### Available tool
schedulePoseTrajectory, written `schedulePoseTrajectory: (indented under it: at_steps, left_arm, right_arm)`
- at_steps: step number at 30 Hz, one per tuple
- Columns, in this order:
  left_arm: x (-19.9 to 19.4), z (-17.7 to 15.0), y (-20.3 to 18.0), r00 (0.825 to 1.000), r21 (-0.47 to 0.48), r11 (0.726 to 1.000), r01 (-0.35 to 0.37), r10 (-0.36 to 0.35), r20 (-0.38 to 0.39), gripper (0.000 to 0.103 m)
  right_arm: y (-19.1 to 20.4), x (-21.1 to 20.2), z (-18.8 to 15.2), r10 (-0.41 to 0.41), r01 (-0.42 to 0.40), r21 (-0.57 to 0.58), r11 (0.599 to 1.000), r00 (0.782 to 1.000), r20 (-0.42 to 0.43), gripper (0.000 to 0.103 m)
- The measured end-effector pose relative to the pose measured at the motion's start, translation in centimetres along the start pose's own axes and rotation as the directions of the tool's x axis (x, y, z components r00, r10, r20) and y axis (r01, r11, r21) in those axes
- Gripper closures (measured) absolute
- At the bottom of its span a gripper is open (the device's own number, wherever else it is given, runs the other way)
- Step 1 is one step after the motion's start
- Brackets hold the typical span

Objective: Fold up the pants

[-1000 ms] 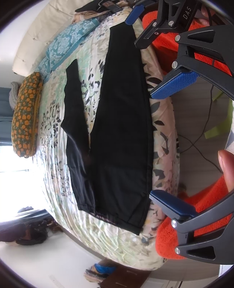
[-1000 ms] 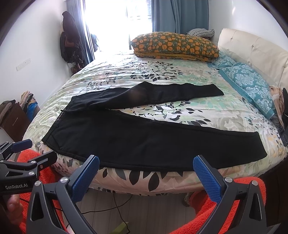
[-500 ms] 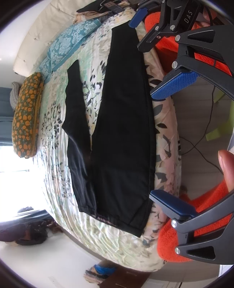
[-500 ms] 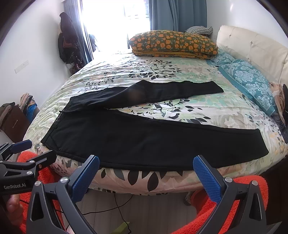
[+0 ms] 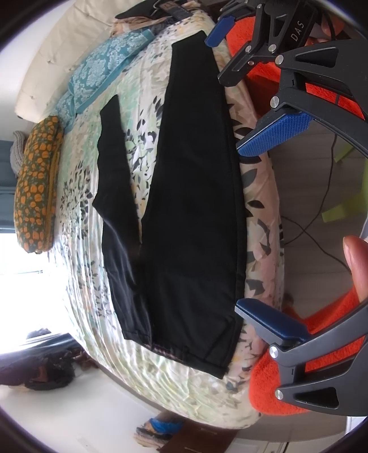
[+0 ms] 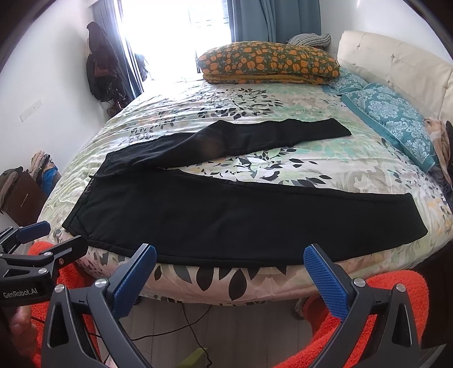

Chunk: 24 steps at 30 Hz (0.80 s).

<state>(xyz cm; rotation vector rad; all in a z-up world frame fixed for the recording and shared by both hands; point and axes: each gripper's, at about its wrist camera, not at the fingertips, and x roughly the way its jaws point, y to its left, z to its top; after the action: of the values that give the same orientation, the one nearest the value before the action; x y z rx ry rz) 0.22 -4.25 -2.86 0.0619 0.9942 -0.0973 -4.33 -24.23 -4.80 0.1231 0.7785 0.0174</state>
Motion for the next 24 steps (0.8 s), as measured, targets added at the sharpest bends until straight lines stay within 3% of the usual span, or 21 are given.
schedulePoseTrajectory:
  at_steps: [16,24]
  left_arm:
    - [1.2,1.8,-1.5,1.0,0.019,1.0,-0.018,0.018,0.003,0.002]
    - [2.4,4.8,-1.4,0.998,-0.013,0.999,-0.044,0.044,0.037,0.002]
  right_arm:
    - [-2.5,1.2,-0.2,0.005,-0.004,0.057,0.998,1.0,-0.023,0.0]
    - [-4.7,2.0,3.4,-0.029,0.028,0.028,0.999,0.999,0.042,0.0]
